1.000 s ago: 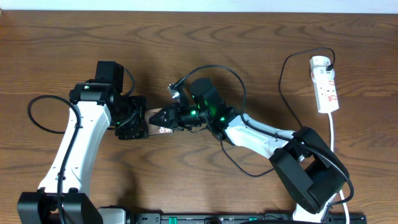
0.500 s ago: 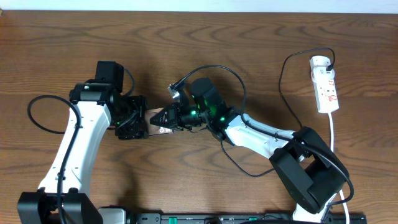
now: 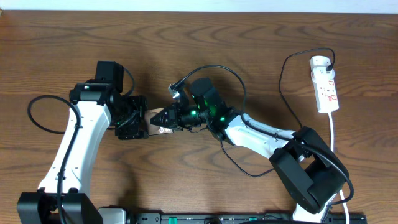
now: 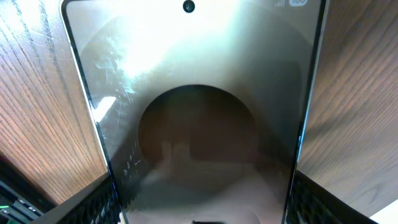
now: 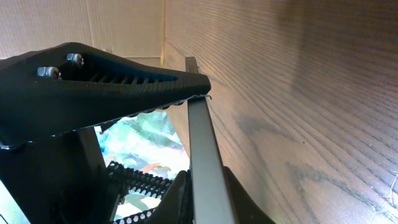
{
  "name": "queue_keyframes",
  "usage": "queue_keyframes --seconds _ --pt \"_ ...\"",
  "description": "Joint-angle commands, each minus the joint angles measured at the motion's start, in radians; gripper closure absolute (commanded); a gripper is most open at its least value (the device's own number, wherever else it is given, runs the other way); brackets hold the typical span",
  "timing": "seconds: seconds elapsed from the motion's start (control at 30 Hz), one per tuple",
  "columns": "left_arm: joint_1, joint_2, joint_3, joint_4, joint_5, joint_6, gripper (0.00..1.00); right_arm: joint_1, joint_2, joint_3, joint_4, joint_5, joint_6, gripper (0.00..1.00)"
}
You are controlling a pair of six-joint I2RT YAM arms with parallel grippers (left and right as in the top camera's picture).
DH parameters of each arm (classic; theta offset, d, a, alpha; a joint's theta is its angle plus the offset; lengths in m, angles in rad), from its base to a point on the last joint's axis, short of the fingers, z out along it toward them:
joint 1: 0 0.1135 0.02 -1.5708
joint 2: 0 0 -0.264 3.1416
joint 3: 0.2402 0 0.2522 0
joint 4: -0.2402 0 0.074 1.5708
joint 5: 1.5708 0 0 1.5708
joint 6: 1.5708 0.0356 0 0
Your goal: Plug charger to phone and switch on socket
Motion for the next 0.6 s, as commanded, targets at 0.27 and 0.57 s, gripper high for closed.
queue_keyframes --seconds 0.27,0.57 --pt "-0.002 0.010 0.033 -0.003 -0.002 0.008 0.93 0.004 0.006 0.012 0.003 0.011 -0.006 0.90" --pt "-0.002 0.010 0.033 -0.003 -0.002 0.009 0.93 0.004 0.006 0.012 0.003 0.015 -0.005 0.99"
